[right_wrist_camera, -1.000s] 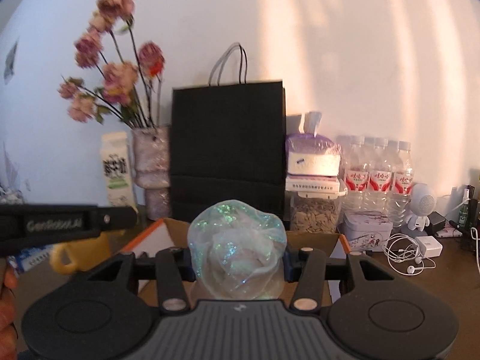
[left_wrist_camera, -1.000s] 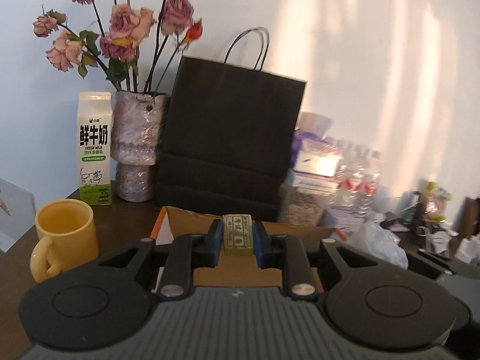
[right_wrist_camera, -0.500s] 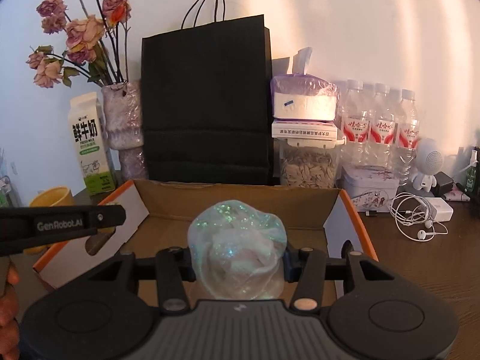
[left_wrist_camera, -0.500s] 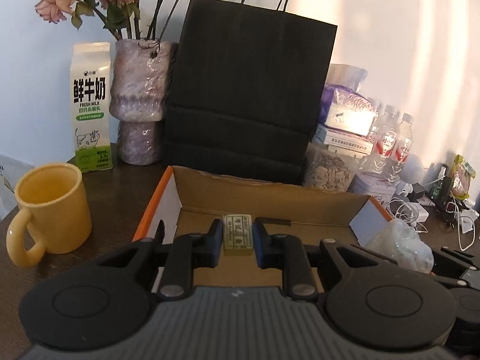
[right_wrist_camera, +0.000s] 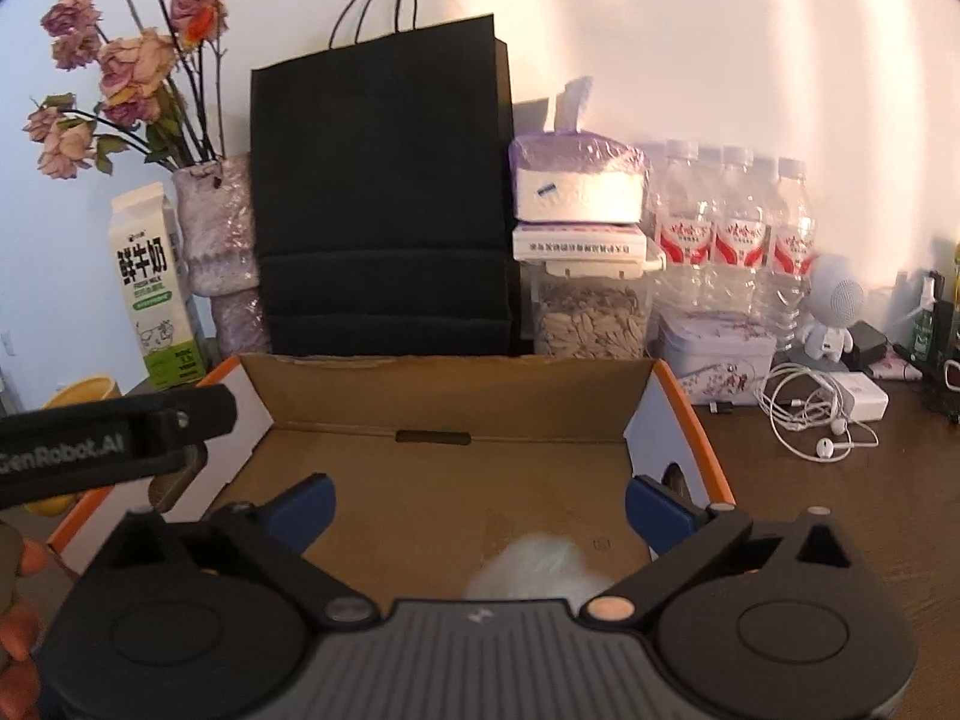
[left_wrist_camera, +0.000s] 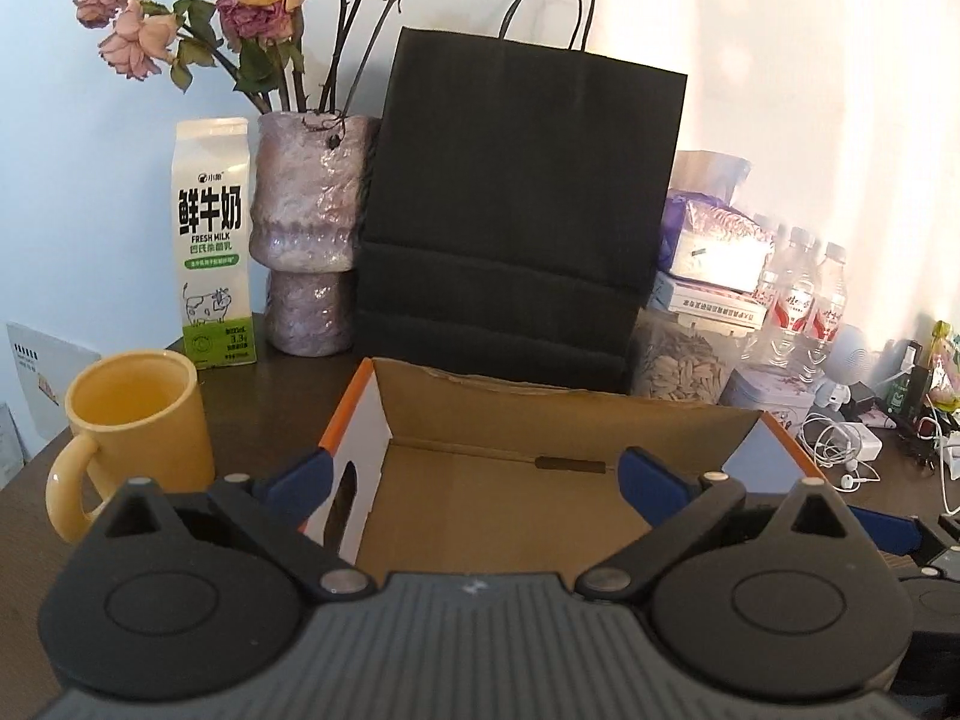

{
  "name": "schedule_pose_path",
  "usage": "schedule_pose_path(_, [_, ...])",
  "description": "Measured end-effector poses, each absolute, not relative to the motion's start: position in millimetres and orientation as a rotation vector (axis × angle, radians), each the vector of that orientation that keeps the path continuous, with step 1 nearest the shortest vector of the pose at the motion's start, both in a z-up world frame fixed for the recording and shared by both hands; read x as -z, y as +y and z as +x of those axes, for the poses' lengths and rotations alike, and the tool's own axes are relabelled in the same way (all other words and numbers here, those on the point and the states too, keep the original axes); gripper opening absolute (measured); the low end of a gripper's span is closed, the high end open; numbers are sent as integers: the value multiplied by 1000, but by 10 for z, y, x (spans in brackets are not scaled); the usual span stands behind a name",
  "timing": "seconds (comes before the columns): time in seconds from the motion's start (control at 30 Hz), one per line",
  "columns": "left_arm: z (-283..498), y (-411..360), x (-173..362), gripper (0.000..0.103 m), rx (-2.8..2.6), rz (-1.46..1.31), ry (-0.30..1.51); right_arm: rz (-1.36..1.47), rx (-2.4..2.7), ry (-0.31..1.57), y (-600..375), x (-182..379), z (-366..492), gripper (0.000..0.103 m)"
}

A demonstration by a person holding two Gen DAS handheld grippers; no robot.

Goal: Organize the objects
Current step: 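Carry the plastic bag and gold packet into the cardboard box, opening both grippers, then grasp the coiled black USB cable with the right gripper while the left tool returns to the table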

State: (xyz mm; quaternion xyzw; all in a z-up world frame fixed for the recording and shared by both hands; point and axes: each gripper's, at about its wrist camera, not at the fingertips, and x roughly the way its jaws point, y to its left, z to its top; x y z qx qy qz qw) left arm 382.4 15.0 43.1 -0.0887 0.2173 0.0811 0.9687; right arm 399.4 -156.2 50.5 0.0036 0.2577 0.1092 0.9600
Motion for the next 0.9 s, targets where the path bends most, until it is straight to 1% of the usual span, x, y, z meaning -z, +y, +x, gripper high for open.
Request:
schedule_pose_path(0.37, [3781, 164, -476, 103, -162, -180, 444, -4, -226, 524, -1549, -514, 3979, 103])
schedule_pose_path(0.53, [3703, 160, -559, 103, -162, -178, 439, -6, -232, 499, -1565, -619, 3885, 103])
schedule_pose_path(0.9, [3180, 175, -800, 103, -119, -175, 375, -49, -253, 448, -1574, -933, 3457, 103])
